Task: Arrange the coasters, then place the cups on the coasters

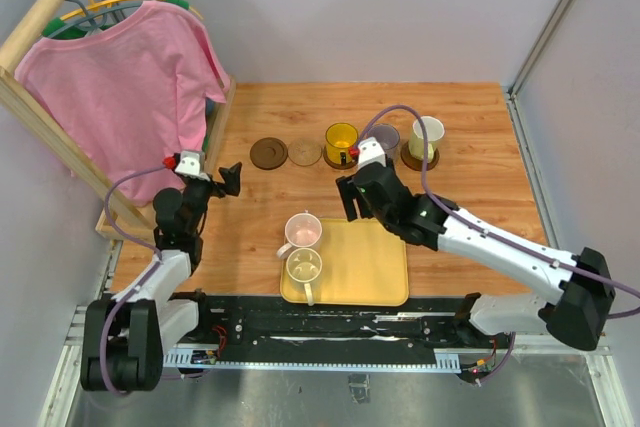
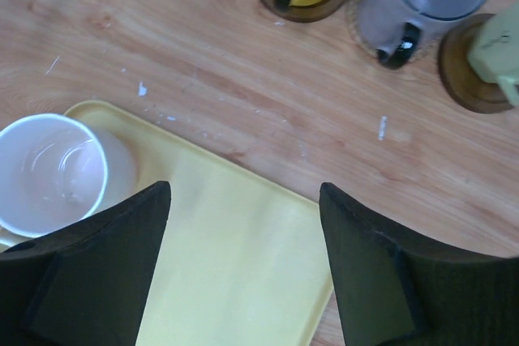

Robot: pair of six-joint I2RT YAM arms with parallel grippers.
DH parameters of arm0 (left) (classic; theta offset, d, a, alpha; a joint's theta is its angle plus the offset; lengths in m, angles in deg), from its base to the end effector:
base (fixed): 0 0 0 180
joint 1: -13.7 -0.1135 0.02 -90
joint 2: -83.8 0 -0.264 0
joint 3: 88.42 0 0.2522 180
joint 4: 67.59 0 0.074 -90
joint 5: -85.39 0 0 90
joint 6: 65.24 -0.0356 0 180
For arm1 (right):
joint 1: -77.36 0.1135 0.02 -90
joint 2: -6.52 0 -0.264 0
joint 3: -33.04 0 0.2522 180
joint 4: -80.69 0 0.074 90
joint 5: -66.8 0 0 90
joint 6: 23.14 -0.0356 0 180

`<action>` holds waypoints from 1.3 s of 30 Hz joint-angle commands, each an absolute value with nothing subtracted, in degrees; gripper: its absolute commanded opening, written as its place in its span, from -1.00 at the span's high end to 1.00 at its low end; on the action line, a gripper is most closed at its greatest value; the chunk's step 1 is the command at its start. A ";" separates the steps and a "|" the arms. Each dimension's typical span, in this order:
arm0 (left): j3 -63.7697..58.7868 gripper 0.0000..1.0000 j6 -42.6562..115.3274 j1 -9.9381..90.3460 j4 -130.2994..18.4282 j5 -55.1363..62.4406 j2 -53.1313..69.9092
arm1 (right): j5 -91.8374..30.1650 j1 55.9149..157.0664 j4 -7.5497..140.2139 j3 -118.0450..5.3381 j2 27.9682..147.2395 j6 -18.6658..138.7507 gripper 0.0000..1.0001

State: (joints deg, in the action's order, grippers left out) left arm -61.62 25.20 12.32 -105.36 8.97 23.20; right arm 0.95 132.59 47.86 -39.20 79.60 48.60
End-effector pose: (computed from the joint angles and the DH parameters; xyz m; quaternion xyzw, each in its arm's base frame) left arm 0.2085 -0.0033 0.2107 0.0757 0.6787 -0.0747 0.7267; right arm 0.1739 0.2250 0.3033 -0.1797 0.8489 0.1284 0.4802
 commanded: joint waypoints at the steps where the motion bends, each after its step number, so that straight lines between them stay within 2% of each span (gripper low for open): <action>1: -57.62 -0.99 29.41 13.18 -90.20 12.74 29.50 | 8.65 129.23 48.84 -36.77 74.00 48.32 -0.52; 9: -47.00 -0.99 33.10 20.34 -69.01 10.90 30.54 | 5.59 118.89 49.16 -32.65 66.64 46.60 -0.59; 14: -40.76 -0.99 33.21 24.29 -58.00 12.22 29.91 | 5.41 116.51 49.62 -31.25 65.04 47.19 -0.61; 21: -35.06 -0.99 33.07 37.30 -41.38 -0.18 27.09 | 7.77 115.92 50.37 -29.95 64.41 48.52 -0.69; 24: -34.18 -0.99 34.10 41.16 -37.26 -5.14 26.87 | 8.12 115.23 50.41 -29.85 63.41 48.66 -0.79; 29: -33.15 -0.99 34.96 41.48 -33.09 -7.19 29.49 | 8.72 114.67 51.47 -28.67 61.64 48.05 -0.92; 39: -27.07 -0.99 37.01 43.52 -26.41 1.53 28.76 | 8.76 113.97 52.28 -28.24 61.73 46.65 -0.97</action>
State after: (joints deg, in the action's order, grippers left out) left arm -29.10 35.54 41.95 -29.34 -3.16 28.75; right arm 7.07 115.17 50.87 -28.68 61.90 47.44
